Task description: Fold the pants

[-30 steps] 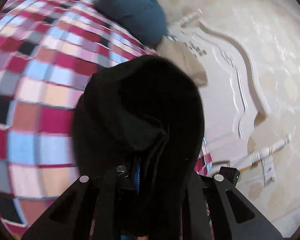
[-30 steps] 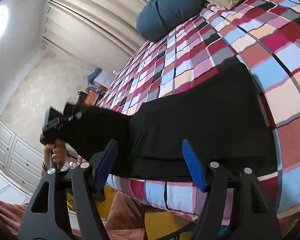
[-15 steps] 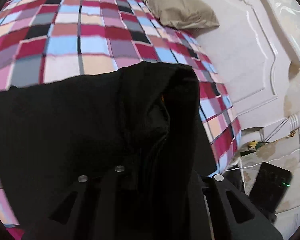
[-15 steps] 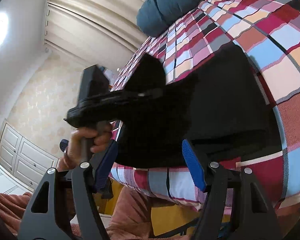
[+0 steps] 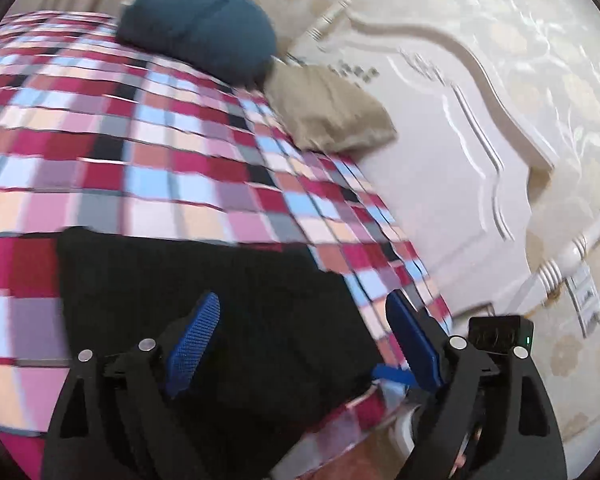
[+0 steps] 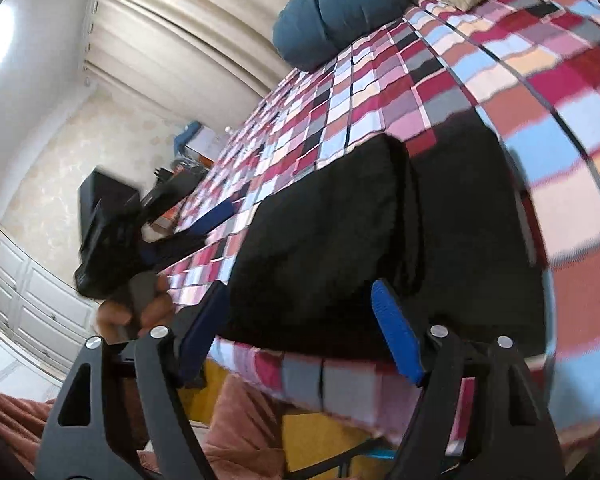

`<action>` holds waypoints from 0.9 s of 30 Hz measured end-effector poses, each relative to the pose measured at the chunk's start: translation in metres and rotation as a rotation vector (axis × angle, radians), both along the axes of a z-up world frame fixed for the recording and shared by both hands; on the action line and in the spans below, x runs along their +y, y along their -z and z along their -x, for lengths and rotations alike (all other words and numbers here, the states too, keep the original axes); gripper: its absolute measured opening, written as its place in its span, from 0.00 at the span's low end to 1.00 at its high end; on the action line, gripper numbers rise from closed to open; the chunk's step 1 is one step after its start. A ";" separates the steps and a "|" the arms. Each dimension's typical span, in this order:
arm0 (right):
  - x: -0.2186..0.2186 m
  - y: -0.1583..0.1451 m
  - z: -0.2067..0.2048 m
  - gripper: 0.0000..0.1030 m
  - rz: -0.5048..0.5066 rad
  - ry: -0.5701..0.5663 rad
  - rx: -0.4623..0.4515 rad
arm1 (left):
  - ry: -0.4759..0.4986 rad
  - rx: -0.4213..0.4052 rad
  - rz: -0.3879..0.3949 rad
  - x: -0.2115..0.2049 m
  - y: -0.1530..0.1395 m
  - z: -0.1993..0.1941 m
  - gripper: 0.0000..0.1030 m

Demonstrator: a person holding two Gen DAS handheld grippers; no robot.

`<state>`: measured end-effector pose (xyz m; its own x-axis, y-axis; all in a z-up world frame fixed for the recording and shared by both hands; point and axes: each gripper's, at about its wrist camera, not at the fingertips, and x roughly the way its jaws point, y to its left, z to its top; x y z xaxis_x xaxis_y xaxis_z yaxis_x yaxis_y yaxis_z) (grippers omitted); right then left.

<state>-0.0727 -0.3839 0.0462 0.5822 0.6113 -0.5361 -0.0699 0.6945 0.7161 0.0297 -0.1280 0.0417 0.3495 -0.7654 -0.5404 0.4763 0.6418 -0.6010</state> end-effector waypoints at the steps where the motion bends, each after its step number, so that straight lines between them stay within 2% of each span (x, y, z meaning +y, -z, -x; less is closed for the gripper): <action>1: -0.001 0.000 -0.007 0.72 0.007 -0.005 0.006 | -0.030 0.001 -0.009 0.015 0.004 -0.002 0.82; 4: -0.005 0.006 -0.033 0.72 0.030 -0.008 0.057 | -0.115 0.020 -0.036 0.051 0.021 -0.007 0.82; 7: -0.009 0.021 -0.055 0.72 0.052 -0.007 0.118 | -0.187 0.087 -0.018 0.089 0.045 -0.007 0.82; 11: -0.009 0.039 -0.068 0.72 0.066 -0.012 0.188 | -0.216 0.137 -0.003 0.115 0.066 0.001 0.82; 14: -0.002 0.048 -0.071 0.70 0.039 -0.045 0.203 | -0.224 0.152 0.001 0.121 0.078 0.008 0.82; 15: 0.001 0.051 -0.072 0.66 0.026 -0.054 0.209 | -0.229 0.158 0.002 0.123 0.081 0.009 0.83; 17: 0.005 0.055 -0.073 0.52 0.018 -0.066 0.223 | -0.242 0.181 0.018 0.126 0.087 0.011 0.83; 18: 0.007 0.057 -0.074 0.48 0.024 -0.069 0.232 | -0.250 0.192 0.026 0.126 0.090 0.012 0.83; 20: 0.011 0.061 -0.075 0.35 0.047 -0.077 0.246 | -0.268 0.215 0.029 0.126 0.095 0.013 0.83; 22: 0.013 0.063 -0.074 0.28 0.067 -0.079 0.252 | -0.277 0.233 0.018 0.124 0.098 0.014 0.83; 23: 0.014 0.063 -0.073 0.20 0.074 -0.081 0.250 | -0.277 0.237 0.011 0.123 0.099 0.015 0.83; 27: 0.014 0.065 -0.071 0.16 0.061 -0.083 0.244 | -0.288 0.220 -0.017 0.120 0.100 0.017 0.85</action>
<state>-0.0018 -0.3703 -0.0192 0.3808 0.6137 -0.6917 0.0413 0.7360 0.6757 0.0122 -0.0077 -0.0586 0.4235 -0.6424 -0.6388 0.1347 0.7419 -0.6569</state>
